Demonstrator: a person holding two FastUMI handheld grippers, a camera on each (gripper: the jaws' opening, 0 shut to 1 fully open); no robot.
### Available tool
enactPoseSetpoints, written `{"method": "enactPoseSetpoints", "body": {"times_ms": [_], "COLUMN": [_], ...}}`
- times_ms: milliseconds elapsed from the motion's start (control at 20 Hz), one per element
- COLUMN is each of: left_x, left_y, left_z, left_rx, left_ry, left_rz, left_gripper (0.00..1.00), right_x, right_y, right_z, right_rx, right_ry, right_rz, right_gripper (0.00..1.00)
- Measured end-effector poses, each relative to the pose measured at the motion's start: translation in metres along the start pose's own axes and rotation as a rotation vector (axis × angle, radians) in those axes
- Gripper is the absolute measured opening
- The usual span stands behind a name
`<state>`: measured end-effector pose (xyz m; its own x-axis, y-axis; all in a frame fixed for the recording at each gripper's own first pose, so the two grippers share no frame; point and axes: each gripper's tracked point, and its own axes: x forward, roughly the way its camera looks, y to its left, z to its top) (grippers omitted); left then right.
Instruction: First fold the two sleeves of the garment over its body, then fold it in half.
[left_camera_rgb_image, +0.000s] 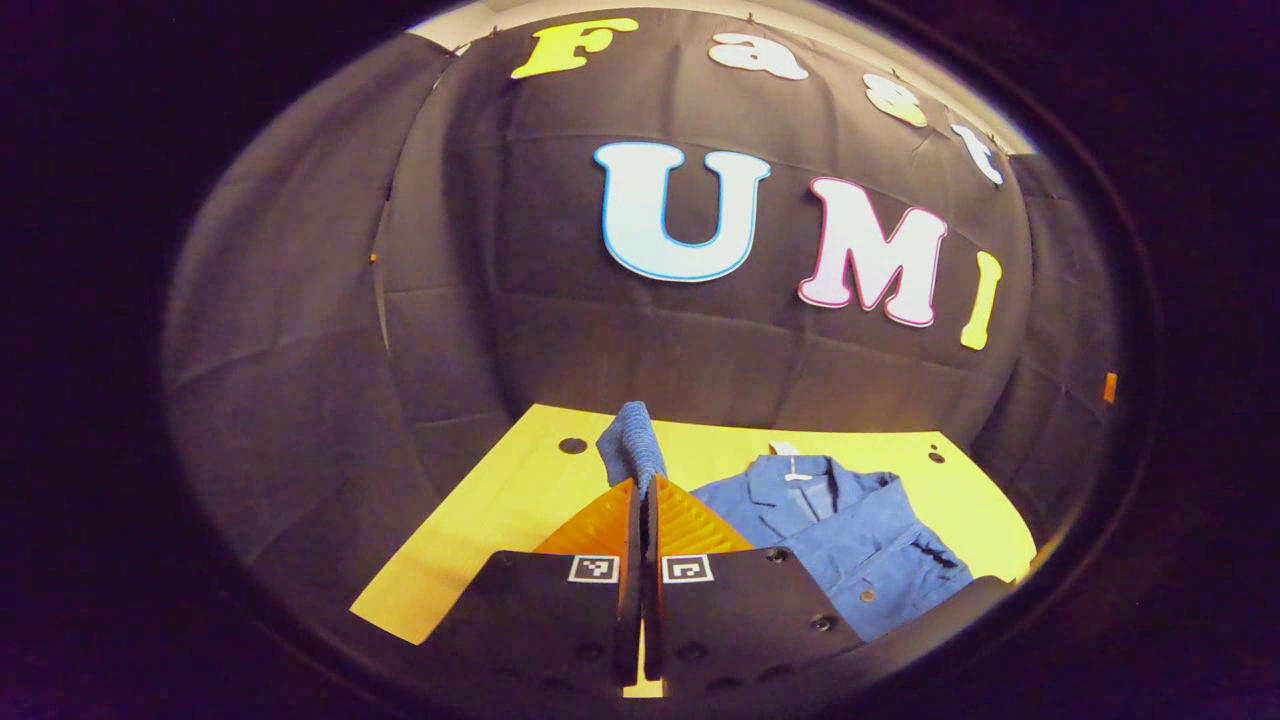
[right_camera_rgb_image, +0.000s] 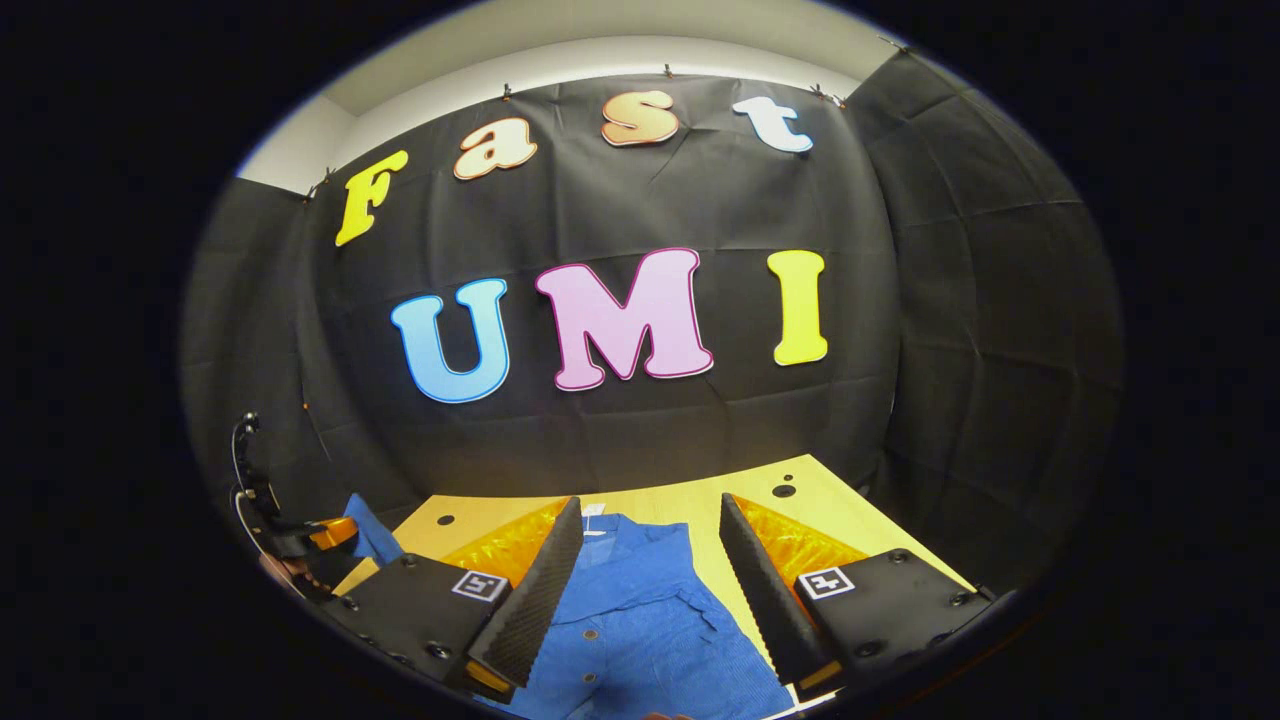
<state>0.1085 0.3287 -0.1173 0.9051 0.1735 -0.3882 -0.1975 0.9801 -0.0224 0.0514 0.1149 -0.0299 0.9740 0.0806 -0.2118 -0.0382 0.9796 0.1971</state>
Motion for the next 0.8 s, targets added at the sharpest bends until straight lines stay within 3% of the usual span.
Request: {"method": "enactPoseSetpoints", "body": {"times_ms": [350,500,800], "left_x": [-0.003,0.000,0.040], "left_y": [-0.097,-0.120,-0.185], "left_z": [0.012,0.026,0.021], "left_rx": [0.089,0.108,0.298], "left_ry": [0.037,0.006,0.023], "left_rz": [-0.136,-0.157,-0.188], "left_gripper": [0.00,0.00,0.00], "right_x": [-0.020,-0.027,-0.036], "right_y": [-0.045,-0.069,-0.097], "right_z": [0.002,-0.002,0.009], "right_rx": [0.026,0.007,0.000], "right_ry": [-0.013,-0.005,-0.011], "right_rz": [-0.067,-0.109,-0.142], "right_gripper": [0.90,0.90,0.89]}}
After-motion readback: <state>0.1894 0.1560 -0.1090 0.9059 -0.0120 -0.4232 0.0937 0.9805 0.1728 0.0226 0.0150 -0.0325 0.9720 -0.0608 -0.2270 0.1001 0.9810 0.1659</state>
